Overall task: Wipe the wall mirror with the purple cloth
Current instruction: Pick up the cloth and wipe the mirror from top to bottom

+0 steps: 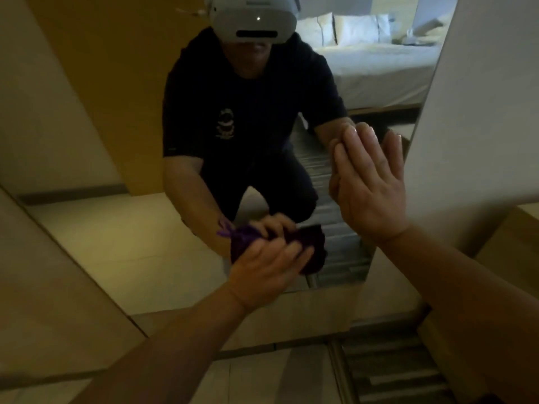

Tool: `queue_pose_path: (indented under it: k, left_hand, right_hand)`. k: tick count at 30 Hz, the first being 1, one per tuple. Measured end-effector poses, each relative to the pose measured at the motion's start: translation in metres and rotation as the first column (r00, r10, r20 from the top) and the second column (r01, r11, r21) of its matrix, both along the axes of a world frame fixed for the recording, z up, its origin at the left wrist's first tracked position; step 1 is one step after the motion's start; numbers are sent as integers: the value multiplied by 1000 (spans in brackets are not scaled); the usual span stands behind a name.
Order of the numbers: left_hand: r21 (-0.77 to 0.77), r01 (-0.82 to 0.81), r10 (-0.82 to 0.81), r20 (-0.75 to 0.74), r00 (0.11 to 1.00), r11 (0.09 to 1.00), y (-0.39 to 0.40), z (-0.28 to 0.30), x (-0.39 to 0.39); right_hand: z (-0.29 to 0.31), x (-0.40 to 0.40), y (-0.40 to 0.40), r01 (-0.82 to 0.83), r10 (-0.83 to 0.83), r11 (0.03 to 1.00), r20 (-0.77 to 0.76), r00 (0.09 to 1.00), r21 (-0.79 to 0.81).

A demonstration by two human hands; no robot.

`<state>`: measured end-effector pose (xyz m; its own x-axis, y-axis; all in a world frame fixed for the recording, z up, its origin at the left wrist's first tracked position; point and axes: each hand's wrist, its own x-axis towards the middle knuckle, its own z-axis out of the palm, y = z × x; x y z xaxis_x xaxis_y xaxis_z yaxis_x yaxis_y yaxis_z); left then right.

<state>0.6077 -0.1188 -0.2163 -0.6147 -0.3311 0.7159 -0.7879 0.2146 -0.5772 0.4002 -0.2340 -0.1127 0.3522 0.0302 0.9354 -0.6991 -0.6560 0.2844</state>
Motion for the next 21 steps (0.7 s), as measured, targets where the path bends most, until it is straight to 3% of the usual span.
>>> queue_pose_path:
  k: [4, 8, 10, 13, 15, 19, 21]
  left_hand:
    - [276, 4, -48, 152, 987, 961, 9, -93, -1]
    - [417, -20, -42, 138, 990, 909, 19, -88, -9]
    - [435, 5, -33, 56, 998, 900, 24, -73, -9]
    - [318, 45, 10, -172, 985, 947, 23, -22, -16]
    - [161, 68, -25, -250, 968, 985, 16, 38, -28]
    - [-173, 22, -84, -359, 930, 985, -15, 181, -52]
    - [-230, -50, -37, -357, 933, 972, -29, 225, -62]
  right_hand:
    - [-1, 2, 0, 8, -8, 1000, 11, 1000, -5]
    - [4, -2, 9, 42, -40, 998, -31, 999, 49]
    - [9, -7, 17, 42, -35, 993, -66, 997, 113]
    - [19, -20, 32, -51, 91, 957, -128, 988, 287]
    - [24, -33, 41, -131, 161, 926, -58, 985, 355]
    - [41, -66, 34, -81, 4, 914, 191, 982, 397]
    - [50, -78, 20, -6, -111, 892, 233, 966, 451]
